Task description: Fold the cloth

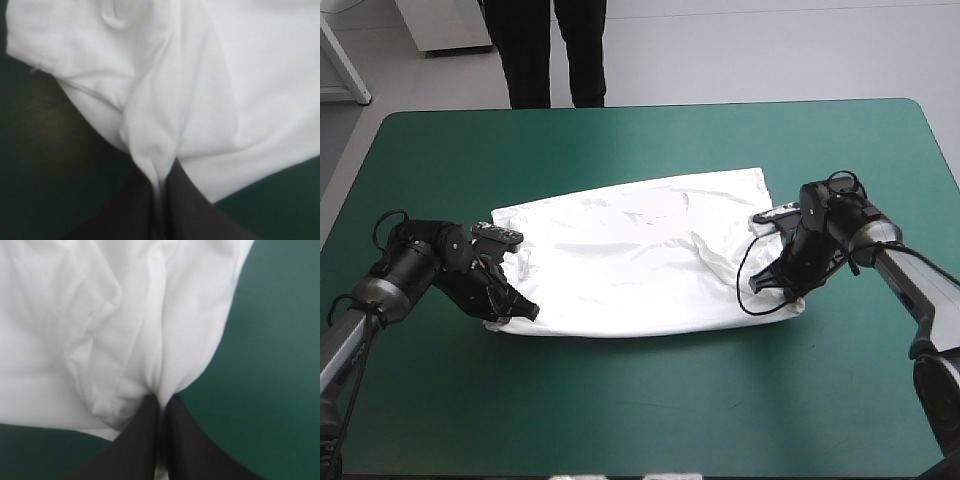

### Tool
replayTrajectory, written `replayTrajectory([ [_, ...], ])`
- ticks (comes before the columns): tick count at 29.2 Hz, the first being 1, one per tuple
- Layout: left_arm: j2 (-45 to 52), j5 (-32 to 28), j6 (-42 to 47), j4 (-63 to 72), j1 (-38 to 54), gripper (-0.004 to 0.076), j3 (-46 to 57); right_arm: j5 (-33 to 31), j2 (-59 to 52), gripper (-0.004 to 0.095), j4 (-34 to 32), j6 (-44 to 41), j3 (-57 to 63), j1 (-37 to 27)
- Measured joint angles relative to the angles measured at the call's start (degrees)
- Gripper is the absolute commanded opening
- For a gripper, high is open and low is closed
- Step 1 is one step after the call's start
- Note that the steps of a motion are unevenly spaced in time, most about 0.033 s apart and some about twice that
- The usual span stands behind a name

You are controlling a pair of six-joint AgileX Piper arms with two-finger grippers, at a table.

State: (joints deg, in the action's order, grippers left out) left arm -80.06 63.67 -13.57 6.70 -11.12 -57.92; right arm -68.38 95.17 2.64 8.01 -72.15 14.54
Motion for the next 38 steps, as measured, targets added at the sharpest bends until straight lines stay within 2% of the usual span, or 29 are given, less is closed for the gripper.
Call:
replayTrajectory([
  [10, 6.3, 5.8, 1.6, -0.2, 0.0, -0.0009, -6.7, -1.8, -8.1, -0.0017, -0.4, -1.7, -7.3, -1.4],
  [17, 6.9, 5.0, 2.7, -2.3, 0.0, -0.0009, -11.4, -1.7, -9.8, -0.0017, -1.2, -2.2, -9.3, -1.4],
  [27, 5.1, -3.1, 6.0, -9.5, 0.0, -0.0009, -13.1, 3.9, -2.3, -0.0017, -2.3, -2.4, -21.7, -1.4],
  [32, 1.9, -10.3, 7.6, -12.9, -0.1, -0.0009, -13.1, 6.4, 5.7, -0.0017, -2.6, -2.4, -28.2, -1.4],
  [33, 0.3, -13.4, 7.7, -14.1, -0.1, -0.0009, -13.2, 7.6, 8.8, -0.0017, -2.6, -2.4, -30.6, -1.4],
  [38, -5.5, -18.2, 8.0, -16.6, -0.1, -0.0009, -13.3, 9.5, 16.7, -0.0017, -2.6, -2.4, -36.9, -1.4],
])
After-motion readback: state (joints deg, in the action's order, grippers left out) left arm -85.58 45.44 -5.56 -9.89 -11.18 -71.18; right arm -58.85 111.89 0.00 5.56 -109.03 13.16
